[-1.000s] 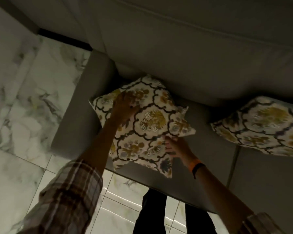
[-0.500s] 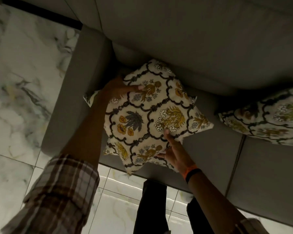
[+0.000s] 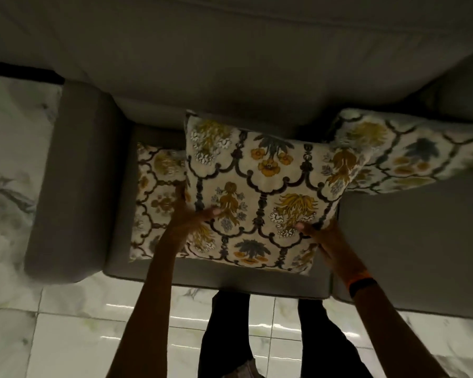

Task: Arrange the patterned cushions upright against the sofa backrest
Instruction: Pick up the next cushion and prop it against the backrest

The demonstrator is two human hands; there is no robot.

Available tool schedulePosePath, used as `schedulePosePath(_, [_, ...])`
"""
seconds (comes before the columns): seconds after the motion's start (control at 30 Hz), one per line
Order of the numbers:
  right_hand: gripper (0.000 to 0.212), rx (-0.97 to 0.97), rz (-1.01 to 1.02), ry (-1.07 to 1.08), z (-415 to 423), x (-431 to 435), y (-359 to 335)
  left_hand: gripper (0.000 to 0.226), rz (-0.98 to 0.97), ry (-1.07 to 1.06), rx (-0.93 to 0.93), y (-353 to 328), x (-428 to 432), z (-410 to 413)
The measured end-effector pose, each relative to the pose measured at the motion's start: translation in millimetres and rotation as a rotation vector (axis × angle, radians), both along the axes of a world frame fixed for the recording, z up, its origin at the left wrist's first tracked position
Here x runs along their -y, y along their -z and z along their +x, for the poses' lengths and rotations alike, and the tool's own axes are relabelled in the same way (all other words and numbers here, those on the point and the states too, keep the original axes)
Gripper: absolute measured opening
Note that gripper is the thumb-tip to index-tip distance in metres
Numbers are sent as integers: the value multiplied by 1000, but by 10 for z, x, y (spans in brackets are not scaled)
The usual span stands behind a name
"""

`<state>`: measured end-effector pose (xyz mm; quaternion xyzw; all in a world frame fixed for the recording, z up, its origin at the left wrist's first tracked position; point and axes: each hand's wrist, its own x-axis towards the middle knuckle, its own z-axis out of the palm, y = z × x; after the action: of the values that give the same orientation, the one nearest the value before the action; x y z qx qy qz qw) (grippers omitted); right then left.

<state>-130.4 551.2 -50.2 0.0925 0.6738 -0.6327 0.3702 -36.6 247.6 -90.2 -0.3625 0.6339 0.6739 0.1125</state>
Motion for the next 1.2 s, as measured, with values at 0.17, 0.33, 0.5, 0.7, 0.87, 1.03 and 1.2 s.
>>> schedulePosePath(0.17, [75, 59, 57, -16, -261, -1228, -79, 125, -4, 31, 0, -95, -1220, -202])
schedulePosePath(0.33, [89, 119, 117, 170, -604, -2635, 18, 107, -11, 51, 2, -240, -2784, -646])
schedulePosePath(0.5, [93, 81, 146, 320, -1097, -4275, 104, 100, -12, 221, -101, -43, -4422, -1148])
schedulePosePath(0.7, [108, -37, 209, 443, -2063, -6065, 178, 95, -33, 397, -266, 156, -6191, -2240])
schedulePosePath(0.87, [79, -115, 273, 513, -2934, -7079, 313, 86, 13, 495, -299, 270, -7179, -3199])
schedulePosePath(1.03, [78, -118, 274, 592, -3655, -7836, 570, 89, -139, 498, -371, 445, -7858, -3809])
schedulePosePath(1.2, [58, -186, 333, 581, -3975, -8102, 824, 74, -207, 511, -439, 688, -8270, -4100])
